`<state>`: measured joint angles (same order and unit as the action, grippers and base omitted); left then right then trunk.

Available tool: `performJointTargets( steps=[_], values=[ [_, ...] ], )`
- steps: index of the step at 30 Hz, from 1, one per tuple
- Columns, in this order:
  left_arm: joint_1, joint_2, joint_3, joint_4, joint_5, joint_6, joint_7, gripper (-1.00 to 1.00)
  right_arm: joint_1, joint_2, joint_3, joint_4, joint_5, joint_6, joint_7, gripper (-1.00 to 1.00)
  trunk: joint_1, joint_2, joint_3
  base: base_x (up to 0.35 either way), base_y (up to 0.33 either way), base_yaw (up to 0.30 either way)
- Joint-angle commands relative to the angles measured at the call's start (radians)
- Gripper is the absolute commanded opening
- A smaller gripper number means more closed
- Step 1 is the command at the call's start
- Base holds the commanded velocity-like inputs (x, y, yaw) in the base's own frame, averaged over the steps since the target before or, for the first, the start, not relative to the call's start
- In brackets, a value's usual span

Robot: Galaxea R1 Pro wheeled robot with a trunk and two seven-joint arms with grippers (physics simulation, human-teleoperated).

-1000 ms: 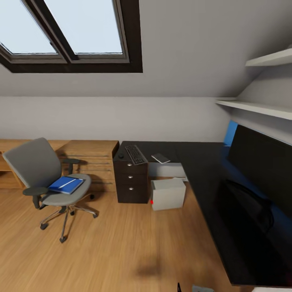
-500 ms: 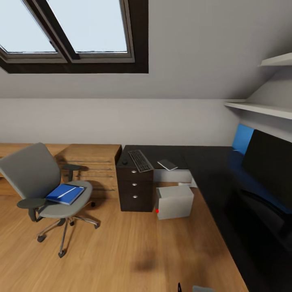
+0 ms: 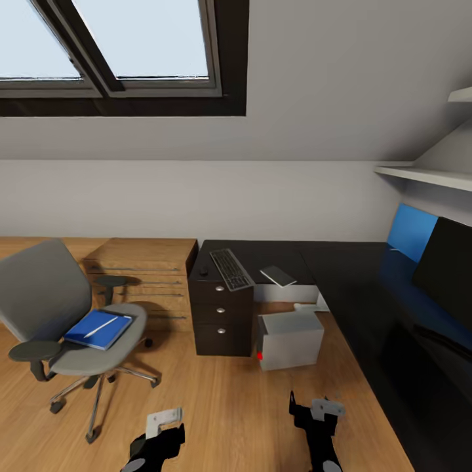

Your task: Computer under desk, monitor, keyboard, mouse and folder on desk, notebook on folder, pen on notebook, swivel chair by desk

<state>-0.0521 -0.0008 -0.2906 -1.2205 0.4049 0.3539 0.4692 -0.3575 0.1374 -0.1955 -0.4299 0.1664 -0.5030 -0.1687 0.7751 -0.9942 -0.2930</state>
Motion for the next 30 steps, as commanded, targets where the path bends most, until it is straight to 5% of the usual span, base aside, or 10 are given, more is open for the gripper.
performJointTargets(
  steps=[1,2,4,8,9,13,19,30],
  values=[
    [-0.009,0.0,-0.001,-0.018,0.009,0.007,0.008,1.0,-0.022,0.005,-0.006,-0.028,-0.009,0.057,0.003,1.0,0.001,-0.001,-0.001,0.33,0.01,0.0],
    [-0.013,0.0,-0.001,-0.024,0.01,0.009,0.008,1.0,-0.032,0.007,-0.006,-0.04,-0.024,0.087,0.01,1.0,0.001,-0.001,-0.001,0.33,0.008,0.0],
    [-0.024,0.0,0.001,-0.038,0.011,0.022,0.008,1.0,-0.073,0.012,-0.006,-0.084,-0.12,0.202,0.064,1.0,0.001,-0.001,-0.001,0.331,0.004,0.0],
    [-0.031,0.0,0.03,-0.045,0.023,0.034,0.007,1.0,-0.136,0.007,-0.008,-0.118,-0.366,0.441,0.214,1.0,0.001,-0.001,-0.001,0.331,0.001,0.0],
    [-0.031,0.0,0.039,-0.045,0.024,0.034,0.007,1.0,-0.142,0.004,-0.008,-0.12,-0.398,0.473,0.234,1.0,0.001,-0.001,-0.001,0.331,0.001,0.0],
    [-0.032,0.002,0.074,-0.042,0.026,0.036,0.007,1.0,-0.161,-0.031,-0.011,-0.124,-0.59,0.679,0.401,1.0,0.001,-0.001,-0.001,0.331,0.004,0.0],
    [-0.031,0.004,0.077,-0.089,0.028,0.037,0.006,1.0,-0.164,-0.065,-0.013,-0.122,-0.635,0.791,0.577,1.0,0.001,-0.001,-0.001,0.331,0.066,0.0],
    [-0.031,0.003,0.074,-0.12,0.028,0.037,0.006,1.0,-0.164,-0.082,-0.013,-0.119,-0.637,0.805,0.619,1.0,0.001,-0.001,-0.001,0.319,0.172,0.0]
  ],
)
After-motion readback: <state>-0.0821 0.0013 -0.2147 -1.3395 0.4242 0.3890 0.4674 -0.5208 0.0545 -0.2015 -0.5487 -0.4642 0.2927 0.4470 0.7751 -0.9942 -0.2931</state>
